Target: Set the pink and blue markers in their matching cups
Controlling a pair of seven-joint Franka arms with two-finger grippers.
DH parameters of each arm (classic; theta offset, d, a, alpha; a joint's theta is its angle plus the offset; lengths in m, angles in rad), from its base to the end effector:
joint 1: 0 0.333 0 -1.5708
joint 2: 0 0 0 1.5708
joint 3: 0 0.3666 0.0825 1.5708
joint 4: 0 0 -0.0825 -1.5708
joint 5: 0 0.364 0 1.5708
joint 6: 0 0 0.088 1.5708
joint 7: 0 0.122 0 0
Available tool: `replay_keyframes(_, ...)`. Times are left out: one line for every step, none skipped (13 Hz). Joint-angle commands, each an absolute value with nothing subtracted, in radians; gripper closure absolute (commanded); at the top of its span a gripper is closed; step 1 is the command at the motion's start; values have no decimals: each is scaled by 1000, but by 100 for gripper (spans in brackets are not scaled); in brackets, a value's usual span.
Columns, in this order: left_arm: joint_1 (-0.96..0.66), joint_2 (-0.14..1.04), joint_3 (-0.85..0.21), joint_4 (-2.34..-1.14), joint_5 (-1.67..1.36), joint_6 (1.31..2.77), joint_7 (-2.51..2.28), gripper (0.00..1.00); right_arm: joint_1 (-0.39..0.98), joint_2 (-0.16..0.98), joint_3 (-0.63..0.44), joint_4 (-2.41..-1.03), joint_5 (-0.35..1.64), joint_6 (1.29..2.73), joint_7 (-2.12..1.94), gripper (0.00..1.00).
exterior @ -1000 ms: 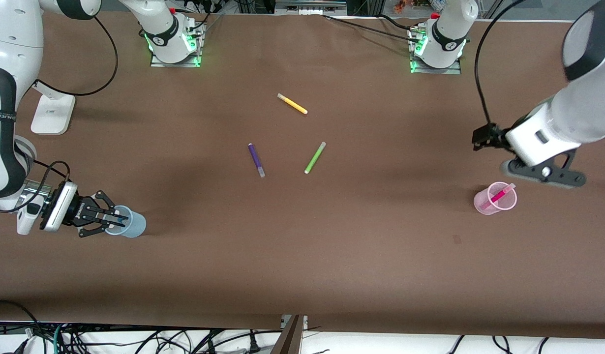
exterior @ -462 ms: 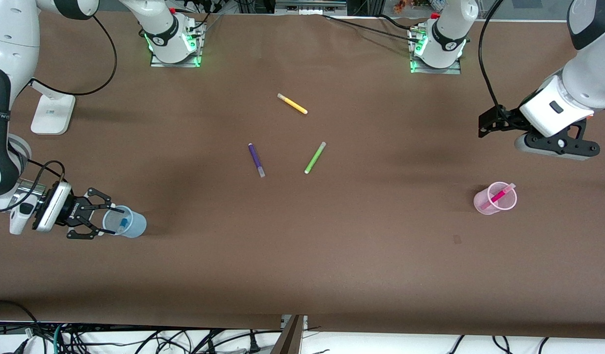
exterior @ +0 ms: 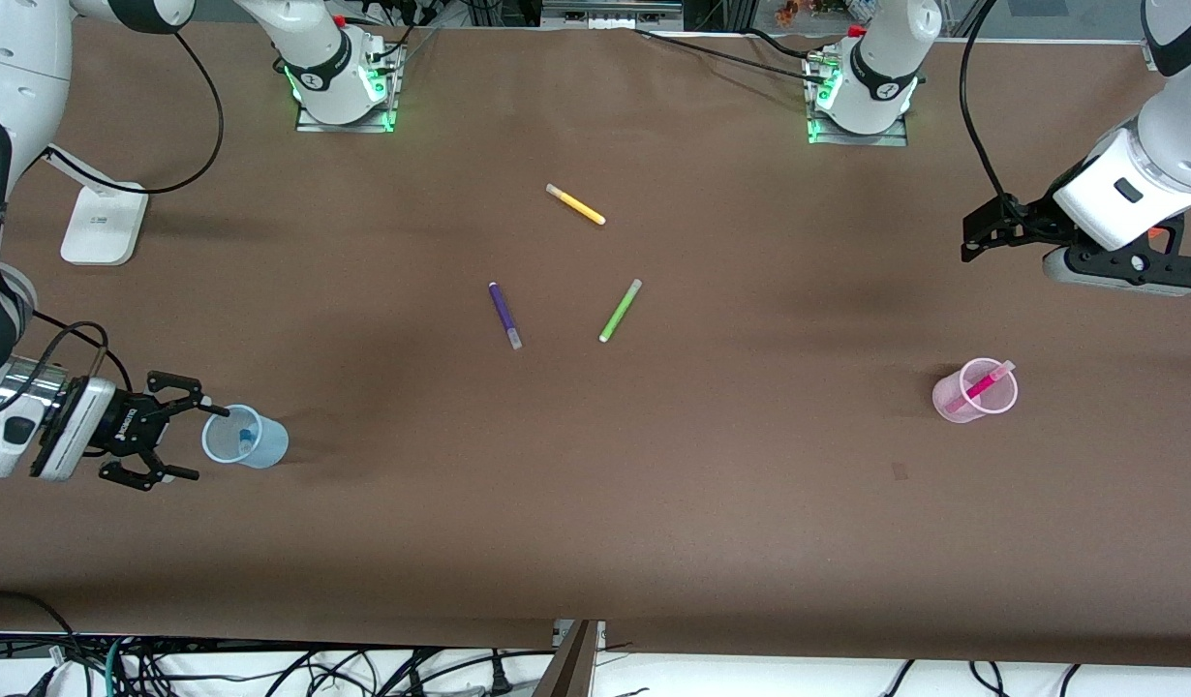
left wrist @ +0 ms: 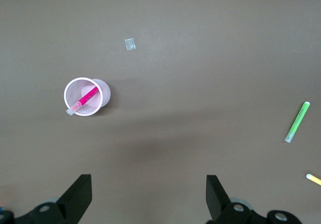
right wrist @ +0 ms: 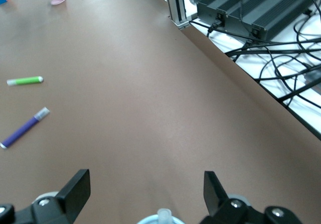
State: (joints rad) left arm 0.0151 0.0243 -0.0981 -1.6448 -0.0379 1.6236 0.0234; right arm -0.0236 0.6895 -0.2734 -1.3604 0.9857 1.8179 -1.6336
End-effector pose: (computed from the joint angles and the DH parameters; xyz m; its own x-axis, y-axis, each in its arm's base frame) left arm 0.5419 -0.0488 0.6181 0.9936 -0.1042 -0.0445 -0.1024 -0.9939 0.0411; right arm 0.7348 -0.0869 0.3673 0.4639 0.5948 0.6565 0.8740 -0.4283 -0.2296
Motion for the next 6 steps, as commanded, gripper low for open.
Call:
replay_keyframes(11, 3, -83, -1664, -63, 1640, 54, 0, -3, 681, -267, -1281, 881, 1784, -1389, 0)
replay_keyframes(-4, 3, -63, -1666, -63, 1640, 55, 0, 5, 666, -264, -1272, 829, 1784, -1285, 0)
replay_keyframes(-41, 3, -26, -1664, -63, 1638, 55, 0, 6, 648, -253, -1272, 763, 1787, -1170, 0)
replay_keyframes(-44, 3, -15, -1666, -63, 1638, 61, 0, 6, 629, -221, -1272, 693, 1789, -1066, 0)
replay_keyframes(-20, 2, -26, -1664, -63, 1635, 84, 0, 6, 608, -192, -1272, 604, 1792, -977, 0)
replay_keyframes(-5, 2, -40, -1664, -63, 1634, 97, 0, 6, 582, -160, -1273, 513, 1792, -880, 0)
